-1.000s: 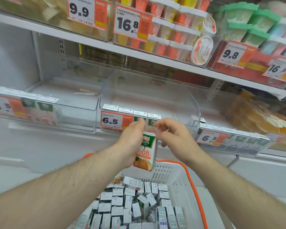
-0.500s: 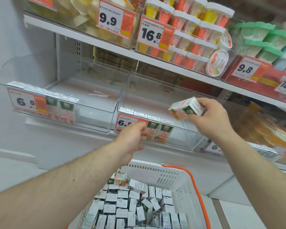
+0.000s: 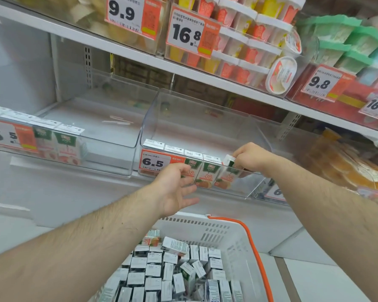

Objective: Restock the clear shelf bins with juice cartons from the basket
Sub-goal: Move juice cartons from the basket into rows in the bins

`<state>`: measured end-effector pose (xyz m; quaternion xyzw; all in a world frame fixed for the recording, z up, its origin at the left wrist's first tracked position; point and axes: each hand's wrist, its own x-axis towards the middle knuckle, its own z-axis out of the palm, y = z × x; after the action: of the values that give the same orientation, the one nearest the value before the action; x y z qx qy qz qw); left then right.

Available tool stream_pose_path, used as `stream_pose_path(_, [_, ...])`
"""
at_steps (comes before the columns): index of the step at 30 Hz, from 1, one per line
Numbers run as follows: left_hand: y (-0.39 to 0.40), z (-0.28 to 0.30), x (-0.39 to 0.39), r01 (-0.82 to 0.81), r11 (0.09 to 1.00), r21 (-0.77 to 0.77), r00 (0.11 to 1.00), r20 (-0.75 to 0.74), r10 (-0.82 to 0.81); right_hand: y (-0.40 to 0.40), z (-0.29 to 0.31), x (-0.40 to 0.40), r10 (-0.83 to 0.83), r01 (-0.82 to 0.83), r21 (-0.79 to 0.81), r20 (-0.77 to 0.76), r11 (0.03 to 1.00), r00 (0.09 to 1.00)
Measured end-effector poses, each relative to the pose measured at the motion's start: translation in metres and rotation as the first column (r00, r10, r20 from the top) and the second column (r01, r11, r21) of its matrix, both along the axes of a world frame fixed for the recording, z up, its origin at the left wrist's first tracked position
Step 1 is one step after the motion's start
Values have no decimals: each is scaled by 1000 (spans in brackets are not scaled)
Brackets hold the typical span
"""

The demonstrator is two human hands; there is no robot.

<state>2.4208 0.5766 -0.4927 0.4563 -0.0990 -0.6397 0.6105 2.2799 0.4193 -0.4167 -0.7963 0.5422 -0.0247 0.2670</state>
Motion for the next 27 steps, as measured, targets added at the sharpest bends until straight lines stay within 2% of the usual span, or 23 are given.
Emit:
stream_pose_path(3, [-4, 0, -3, -3, 1000, 2, 1000, -5, 3, -2, -5, 2, -20, 11, 103, 88, 995, 996])
stream_pose_path(5, [-6, 0, -4, -14, 1000, 6, 1000, 8, 14, -4, -10, 4, -3, -7, 99, 99, 995, 995])
stream_pose_path(9, [-8, -1, -5, -23, 1000, 15, 999, 31, 22, -4, -15, 2, 140, -141, -16, -49, 990, 989])
stream_pose_path(11, [-8, -2, -6, -24, 1000, 15, 999, 46, 23, -4, -16, 0, 162, -164, -35, -67, 986, 985])
stream_pose_path(14, [-6, -1, -8, -18, 1000, 17, 994, 104, 16, 0, -14, 1, 148, -158, -77, -118, 984, 982])
stream_pose_path(16, [-1, 0, -10, 8, 1000, 7, 987, 162, -9, 9, -14, 4, 132, -172, -148, -248, 974, 960])
stream_pose_path(18, [2, -1, -10, 24, 1000, -2, 966, 258, -23, 27, -19, 7, 61, -196, -316, -391, 928, 918])
stream_pose_path(19, [2, -3, -9, 20, 1000, 3, 947, 322, -20, 39, -24, 7, 29, -208, -436, -383, 875, 923])
stream_pose_path(20, [3, -6, -8, 14, 1000, 19, 920, 392, -21, 54, -33, 5, 39, -211, -554, -305, 805, 952])
stream_pose_path(22, [7, -15, -7, 49, 997, 64, 852, 518, -75, 85, -56, -2, 188, -178, -705, -64, 687, 980])
stream_pose_path(23, [9, -20, -8, 90, 992, 92, 811, 571, -126, 98, -69, -6, 262, -172, -718, 14, 674, 965])
stream_pose_path(25, [16, -32, -12, 185, 969, 165, 715, 653, -248, 115, -96, -13, 323, -246, -613, 16, 750, 946])
stream_pose_path(27, [24, -44, -17, 282, 925, 253, 581, 722, -375, 121, -121, -18, 334, -337, -413, -82, 846, 939])
